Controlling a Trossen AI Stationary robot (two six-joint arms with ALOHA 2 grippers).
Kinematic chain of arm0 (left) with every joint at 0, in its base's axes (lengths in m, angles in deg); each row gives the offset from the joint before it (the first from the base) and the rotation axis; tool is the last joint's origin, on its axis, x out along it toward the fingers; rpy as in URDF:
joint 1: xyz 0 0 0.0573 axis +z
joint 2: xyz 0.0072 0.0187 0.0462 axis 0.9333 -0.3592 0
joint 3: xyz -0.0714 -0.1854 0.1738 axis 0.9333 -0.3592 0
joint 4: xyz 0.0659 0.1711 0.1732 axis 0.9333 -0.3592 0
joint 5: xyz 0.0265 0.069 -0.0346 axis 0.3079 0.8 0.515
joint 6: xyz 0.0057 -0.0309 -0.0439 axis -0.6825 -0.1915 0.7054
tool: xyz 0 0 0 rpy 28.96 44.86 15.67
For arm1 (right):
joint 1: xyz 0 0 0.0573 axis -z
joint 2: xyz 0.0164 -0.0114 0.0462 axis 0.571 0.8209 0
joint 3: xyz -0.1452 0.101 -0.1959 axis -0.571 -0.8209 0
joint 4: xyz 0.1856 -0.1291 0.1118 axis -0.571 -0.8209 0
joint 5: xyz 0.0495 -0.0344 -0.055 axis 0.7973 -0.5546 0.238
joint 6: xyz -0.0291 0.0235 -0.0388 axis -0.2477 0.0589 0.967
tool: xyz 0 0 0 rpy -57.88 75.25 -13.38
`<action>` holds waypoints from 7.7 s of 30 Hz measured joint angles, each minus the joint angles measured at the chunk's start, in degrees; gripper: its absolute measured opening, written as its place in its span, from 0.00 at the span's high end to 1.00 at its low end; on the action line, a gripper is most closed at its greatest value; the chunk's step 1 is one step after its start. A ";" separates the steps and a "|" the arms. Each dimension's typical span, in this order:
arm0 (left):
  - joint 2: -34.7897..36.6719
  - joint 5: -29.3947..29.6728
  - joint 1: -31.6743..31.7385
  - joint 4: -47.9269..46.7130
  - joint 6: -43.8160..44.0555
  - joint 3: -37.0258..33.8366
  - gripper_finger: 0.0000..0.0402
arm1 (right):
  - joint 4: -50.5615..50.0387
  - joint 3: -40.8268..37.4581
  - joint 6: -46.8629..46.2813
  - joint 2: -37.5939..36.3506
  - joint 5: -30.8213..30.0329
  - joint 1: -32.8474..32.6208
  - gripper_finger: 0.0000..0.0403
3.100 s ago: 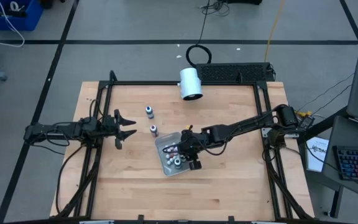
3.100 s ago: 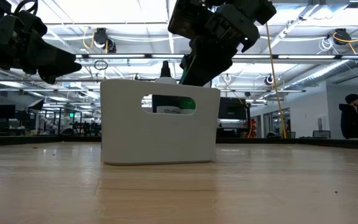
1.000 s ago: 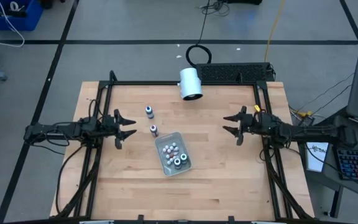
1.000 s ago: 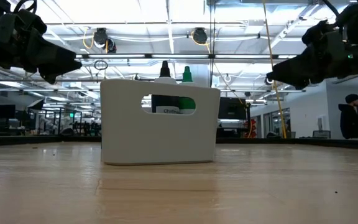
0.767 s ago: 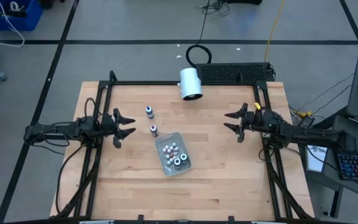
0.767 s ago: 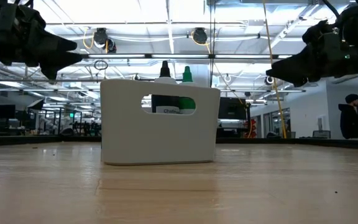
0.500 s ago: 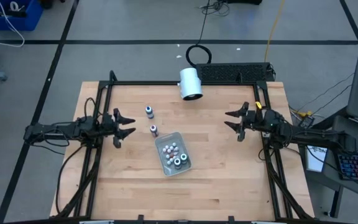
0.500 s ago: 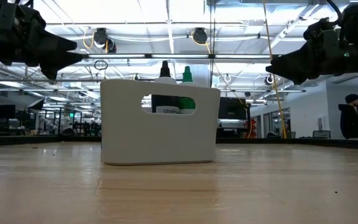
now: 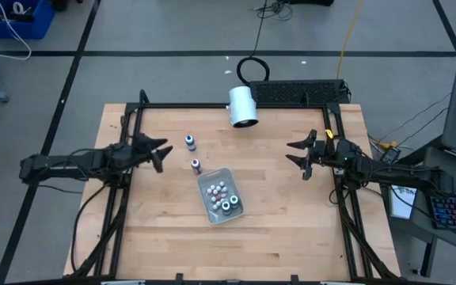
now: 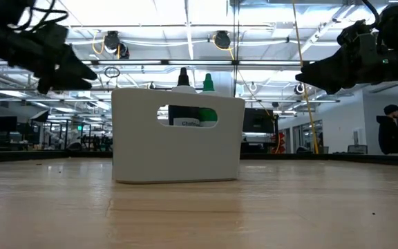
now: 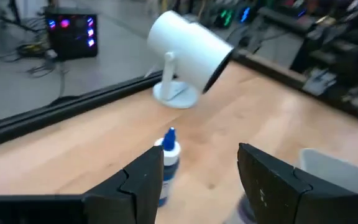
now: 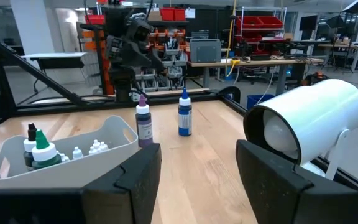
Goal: Pick & Place food coloring
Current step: Put the large blue food coloring bottle into the gray bin
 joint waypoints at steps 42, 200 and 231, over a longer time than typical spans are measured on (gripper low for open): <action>-52.77 -2.05 6.05 -7.37 -10.40 24.82 0.48 | -0.24 -0.02 -0.02 0.02 0.00 0.00 0.51; -75.56 -20.45 20.90 -43.96 -3.53 57.78 0.48 | -0.24 -0.04 -0.02 0.02 0.02 -0.02 0.51; -76.65 -20.14 20.81 -43.58 -3.57 57.74 0.49 | -0.24 -0.03 -0.02 0.02 0.02 0.00 0.51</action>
